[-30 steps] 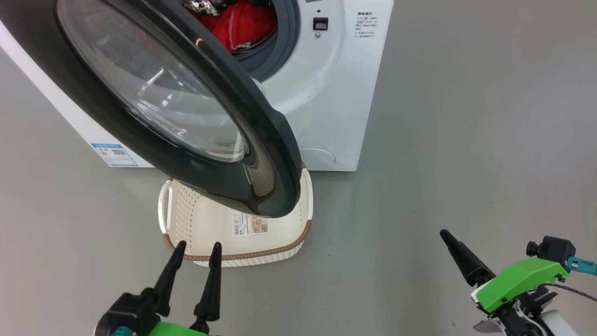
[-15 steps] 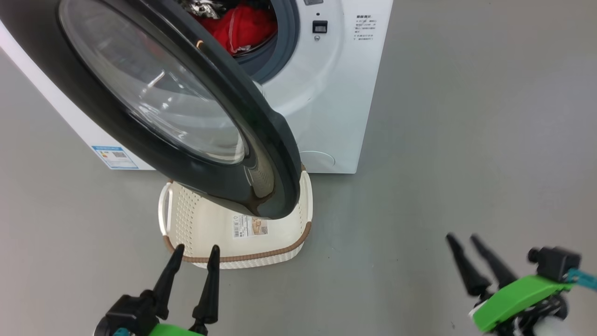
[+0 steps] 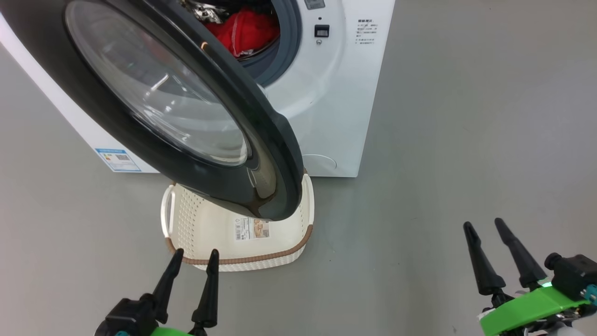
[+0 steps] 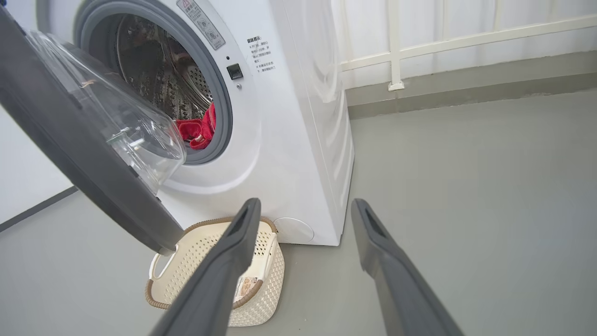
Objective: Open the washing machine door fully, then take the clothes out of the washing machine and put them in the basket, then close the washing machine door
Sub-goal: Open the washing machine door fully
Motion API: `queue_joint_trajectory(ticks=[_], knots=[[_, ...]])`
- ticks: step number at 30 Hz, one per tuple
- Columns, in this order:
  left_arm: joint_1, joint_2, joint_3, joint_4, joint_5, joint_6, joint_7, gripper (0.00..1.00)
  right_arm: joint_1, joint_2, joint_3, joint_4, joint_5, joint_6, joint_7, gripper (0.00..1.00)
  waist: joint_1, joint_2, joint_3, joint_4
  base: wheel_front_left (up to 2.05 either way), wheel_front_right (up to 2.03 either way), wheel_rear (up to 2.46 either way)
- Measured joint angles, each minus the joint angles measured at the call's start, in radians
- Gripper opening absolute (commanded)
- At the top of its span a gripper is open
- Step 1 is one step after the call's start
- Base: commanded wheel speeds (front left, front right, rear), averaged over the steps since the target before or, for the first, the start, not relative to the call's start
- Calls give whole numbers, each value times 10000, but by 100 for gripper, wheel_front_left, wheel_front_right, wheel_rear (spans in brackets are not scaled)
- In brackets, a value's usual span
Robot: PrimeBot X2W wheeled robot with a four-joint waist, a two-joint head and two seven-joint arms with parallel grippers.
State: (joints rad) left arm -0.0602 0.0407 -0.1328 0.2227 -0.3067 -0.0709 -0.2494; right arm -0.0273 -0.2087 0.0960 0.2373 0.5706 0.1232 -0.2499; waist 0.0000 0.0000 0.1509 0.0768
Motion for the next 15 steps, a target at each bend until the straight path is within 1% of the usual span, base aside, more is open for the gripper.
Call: queue_joint_trajectory(ticks=[6, 15], knots=[[7, 2, 23, -71, 0, 0, 0, 100, 552, 537, -867, -821, -966, 0, -27, 100, 0, 0, -52, 36, 0, 0, 0], [39, 2, 25, -178, 0, 0, 0, 100, 705, 706, -974, -786, -1116, 0, -27, 100, 0, 0, -31, 59, 0, 0, 0]])
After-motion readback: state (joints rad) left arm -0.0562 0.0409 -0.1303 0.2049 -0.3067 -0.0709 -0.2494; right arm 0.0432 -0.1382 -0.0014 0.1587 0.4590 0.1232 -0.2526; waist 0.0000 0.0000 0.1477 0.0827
